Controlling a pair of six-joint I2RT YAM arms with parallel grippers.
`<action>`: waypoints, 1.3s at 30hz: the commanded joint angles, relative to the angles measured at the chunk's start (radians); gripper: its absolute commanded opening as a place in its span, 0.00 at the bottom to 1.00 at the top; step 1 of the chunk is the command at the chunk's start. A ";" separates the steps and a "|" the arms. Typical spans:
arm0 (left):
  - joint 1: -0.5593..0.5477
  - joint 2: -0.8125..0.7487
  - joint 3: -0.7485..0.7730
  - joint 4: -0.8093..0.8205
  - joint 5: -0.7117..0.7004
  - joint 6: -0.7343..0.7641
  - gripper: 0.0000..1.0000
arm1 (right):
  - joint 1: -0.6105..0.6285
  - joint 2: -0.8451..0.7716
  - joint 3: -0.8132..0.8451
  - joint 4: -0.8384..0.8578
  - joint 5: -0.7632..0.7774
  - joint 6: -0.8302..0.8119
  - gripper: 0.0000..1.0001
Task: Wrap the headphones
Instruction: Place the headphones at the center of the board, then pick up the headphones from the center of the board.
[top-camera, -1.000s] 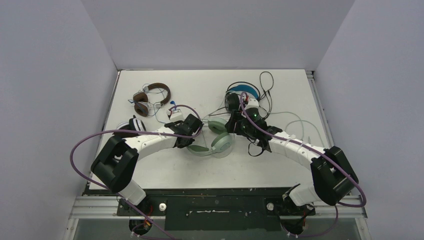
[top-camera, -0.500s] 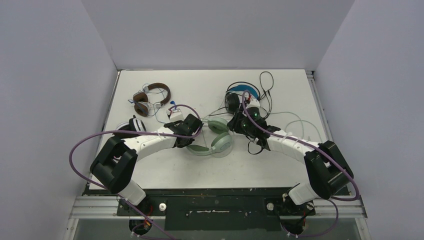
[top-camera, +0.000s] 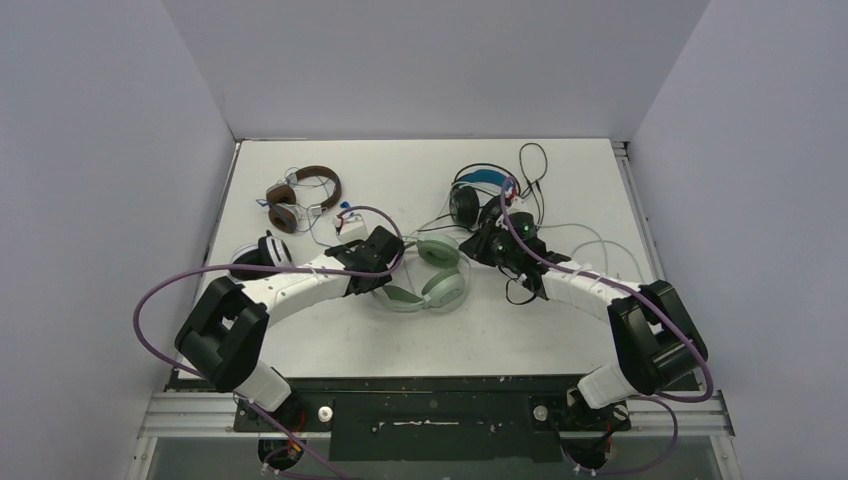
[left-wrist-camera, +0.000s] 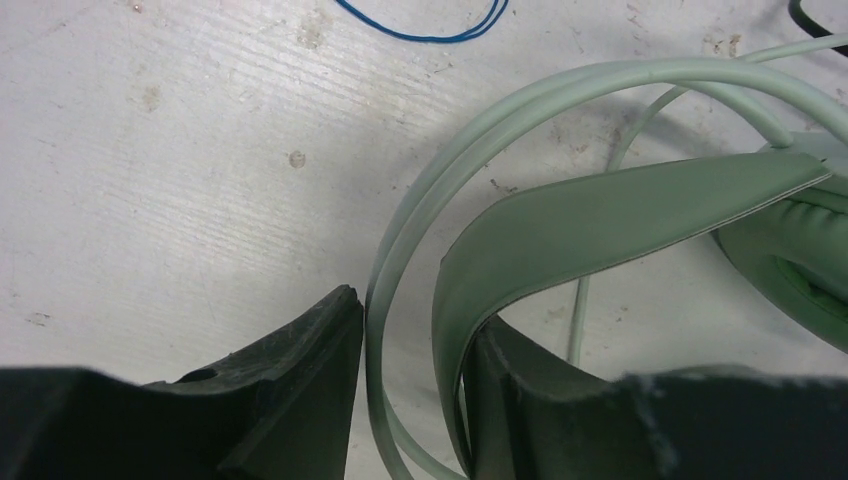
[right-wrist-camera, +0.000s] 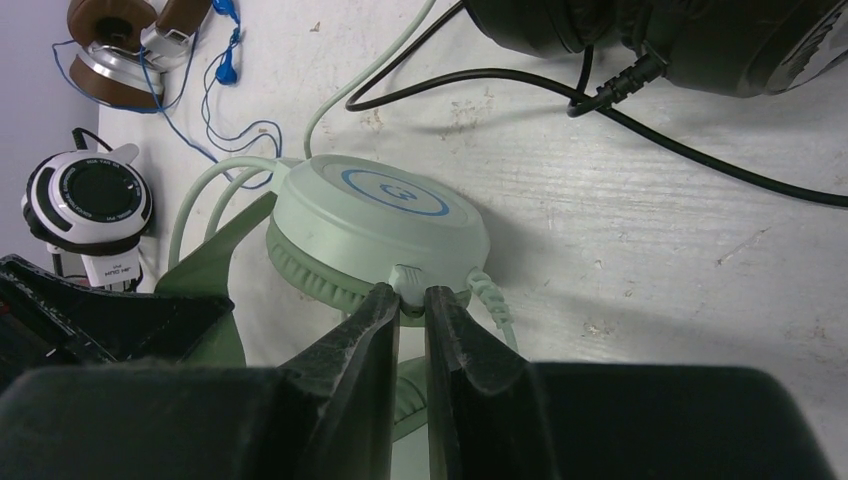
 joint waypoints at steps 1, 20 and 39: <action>0.003 -0.051 0.030 0.029 -0.019 0.021 0.39 | -0.026 0.014 -0.021 0.069 -0.024 0.012 0.09; 0.120 -0.042 0.015 0.149 0.256 0.294 0.76 | -0.040 0.029 -0.032 0.096 -0.070 -0.005 0.09; 0.143 0.047 0.045 0.138 0.280 0.379 0.58 | -0.044 0.039 -0.032 0.110 -0.090 -0.014 0.09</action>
